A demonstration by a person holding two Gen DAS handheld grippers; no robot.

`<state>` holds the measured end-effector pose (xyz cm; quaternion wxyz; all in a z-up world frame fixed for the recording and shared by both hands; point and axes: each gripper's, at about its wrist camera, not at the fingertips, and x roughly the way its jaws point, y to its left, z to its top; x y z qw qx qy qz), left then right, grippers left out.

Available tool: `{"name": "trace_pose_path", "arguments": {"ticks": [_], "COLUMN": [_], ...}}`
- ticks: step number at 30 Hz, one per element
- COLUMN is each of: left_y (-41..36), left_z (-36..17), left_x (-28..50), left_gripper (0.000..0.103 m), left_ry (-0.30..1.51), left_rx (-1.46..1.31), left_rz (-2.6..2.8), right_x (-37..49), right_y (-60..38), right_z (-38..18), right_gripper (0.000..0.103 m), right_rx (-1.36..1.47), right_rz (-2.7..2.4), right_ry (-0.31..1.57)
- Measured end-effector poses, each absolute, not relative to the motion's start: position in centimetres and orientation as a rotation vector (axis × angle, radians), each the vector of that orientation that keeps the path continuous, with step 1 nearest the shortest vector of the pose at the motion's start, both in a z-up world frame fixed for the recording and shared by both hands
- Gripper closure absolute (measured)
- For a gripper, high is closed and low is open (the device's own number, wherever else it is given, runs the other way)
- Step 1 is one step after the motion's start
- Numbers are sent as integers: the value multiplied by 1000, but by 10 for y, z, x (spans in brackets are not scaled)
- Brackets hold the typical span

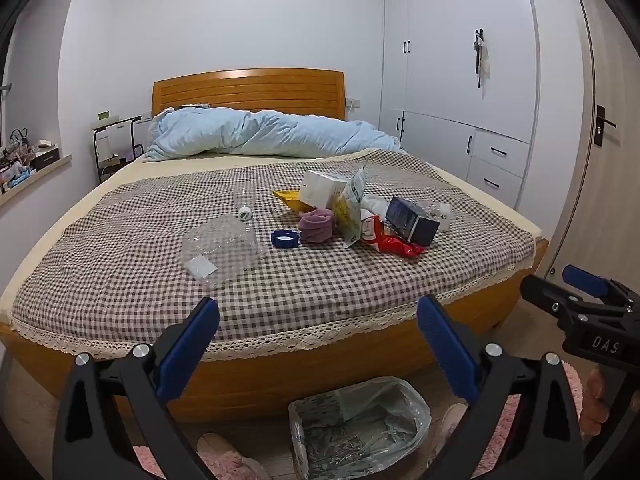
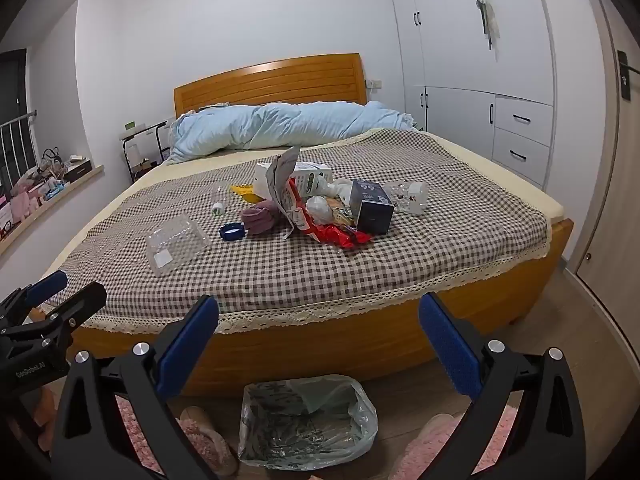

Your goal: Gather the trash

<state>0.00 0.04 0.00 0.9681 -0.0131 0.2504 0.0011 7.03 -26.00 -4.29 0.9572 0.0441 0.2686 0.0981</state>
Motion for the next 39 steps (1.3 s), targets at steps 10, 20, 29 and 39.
{"name": "trace_pose_path", "arguments": {"ticks": [10, 20, 29, 39], "left_y": [-4, -2, -4, -11], "left_z": [1, 1, 0, 0], "left_x": [2, 1, 3, 5], "left_gripper": [7, 7, 7, 7], "left_ry": [516, 515, 512, 504], "left_rx": [-30, -31, -33, -30], "left_rz": [-13, -45, -67, -95], "right_x": [74, 68, 66, 63], "right_y": [-257, -261, -267, -274], "right_z": [-44, -43, -40, -39], "right_gripper": [6, 6, 6, 6], "right_rx": [77, 69, 70, 61], "right_rz": [183, 143, 105, 61], "right_ry": [548, 531, 519, 500]}}
